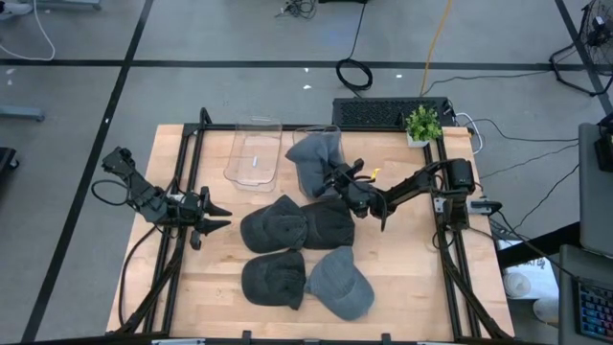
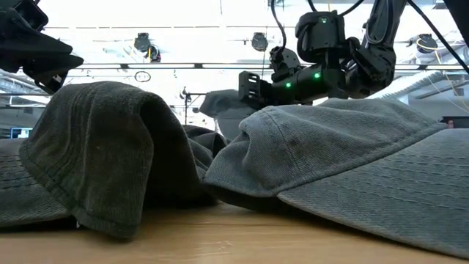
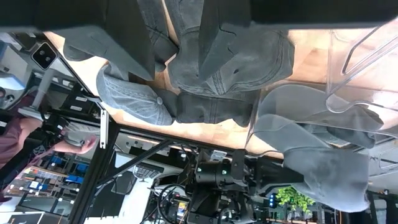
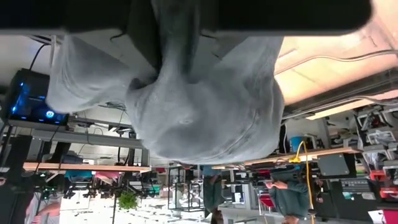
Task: Pick & Place hat
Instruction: Put the top blue cap into the right transparent bin
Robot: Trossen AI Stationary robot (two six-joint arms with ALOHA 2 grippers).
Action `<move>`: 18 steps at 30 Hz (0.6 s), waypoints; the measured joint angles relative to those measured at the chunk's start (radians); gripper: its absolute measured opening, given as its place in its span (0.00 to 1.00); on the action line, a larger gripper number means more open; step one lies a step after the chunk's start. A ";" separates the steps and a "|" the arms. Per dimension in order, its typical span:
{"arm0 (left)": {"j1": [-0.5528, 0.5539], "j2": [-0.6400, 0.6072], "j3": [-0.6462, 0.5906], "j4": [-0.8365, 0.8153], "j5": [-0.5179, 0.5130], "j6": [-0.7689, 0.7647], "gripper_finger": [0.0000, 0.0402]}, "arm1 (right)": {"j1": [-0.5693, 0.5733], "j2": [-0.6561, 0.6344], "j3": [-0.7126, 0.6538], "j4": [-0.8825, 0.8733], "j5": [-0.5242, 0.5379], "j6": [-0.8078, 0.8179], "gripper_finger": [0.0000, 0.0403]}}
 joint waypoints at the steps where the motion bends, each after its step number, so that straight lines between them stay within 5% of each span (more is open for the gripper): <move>1: 0.000 0.000 0.000 0.000 0.000 0.000 0.33 | 0.001 0.000 0.000 0.001 0.000 -0.003 0.21; 11: 0.000 0.000 0.000 0.000 0.000 0.000 0.33 | 0.005 -0.016 0.000 0.105 0.002 -0.282 0.47; 18: 0.000 0.000 0.000 0.000 0.000 0.000 0.33 | 0.030 -0.148 0.000 0.077 -0.089 -0.514 0.53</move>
